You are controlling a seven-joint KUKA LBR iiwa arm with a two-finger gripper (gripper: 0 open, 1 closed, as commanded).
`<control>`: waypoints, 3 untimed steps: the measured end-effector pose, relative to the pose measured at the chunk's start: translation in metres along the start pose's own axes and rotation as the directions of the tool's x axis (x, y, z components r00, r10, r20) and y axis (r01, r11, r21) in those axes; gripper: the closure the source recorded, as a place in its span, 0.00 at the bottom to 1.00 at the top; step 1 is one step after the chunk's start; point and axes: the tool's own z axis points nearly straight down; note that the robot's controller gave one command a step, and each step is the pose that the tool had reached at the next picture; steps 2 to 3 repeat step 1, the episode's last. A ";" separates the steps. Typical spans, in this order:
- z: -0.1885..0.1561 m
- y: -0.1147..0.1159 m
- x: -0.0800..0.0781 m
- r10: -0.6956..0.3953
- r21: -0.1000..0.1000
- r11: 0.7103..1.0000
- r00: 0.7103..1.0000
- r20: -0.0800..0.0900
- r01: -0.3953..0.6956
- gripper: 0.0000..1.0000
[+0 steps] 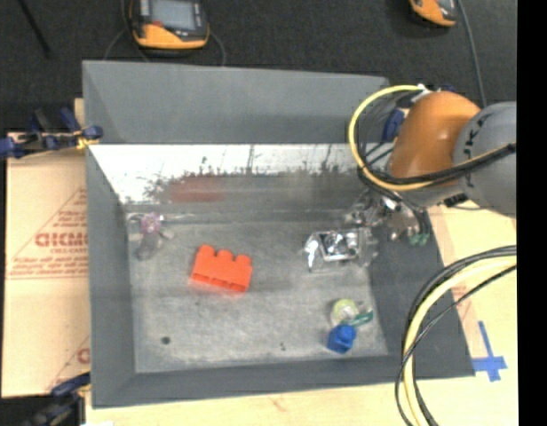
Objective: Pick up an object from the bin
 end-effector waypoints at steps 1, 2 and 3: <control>-0.137 0.004 0.007 -0.083 0.001 0.997 0.997 0.000 0.083 1.00; -0.137 0.004 0.007 -0.083 0.001 0.997 0.997 0.000 0.083 1.00; -0.137 0.004 0.007 -0.083 0.001 0.997 0.997 0.000 0.083 1.00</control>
Offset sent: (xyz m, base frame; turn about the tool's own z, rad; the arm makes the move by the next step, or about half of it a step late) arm -0.0099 0.0048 0.1323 -0.0850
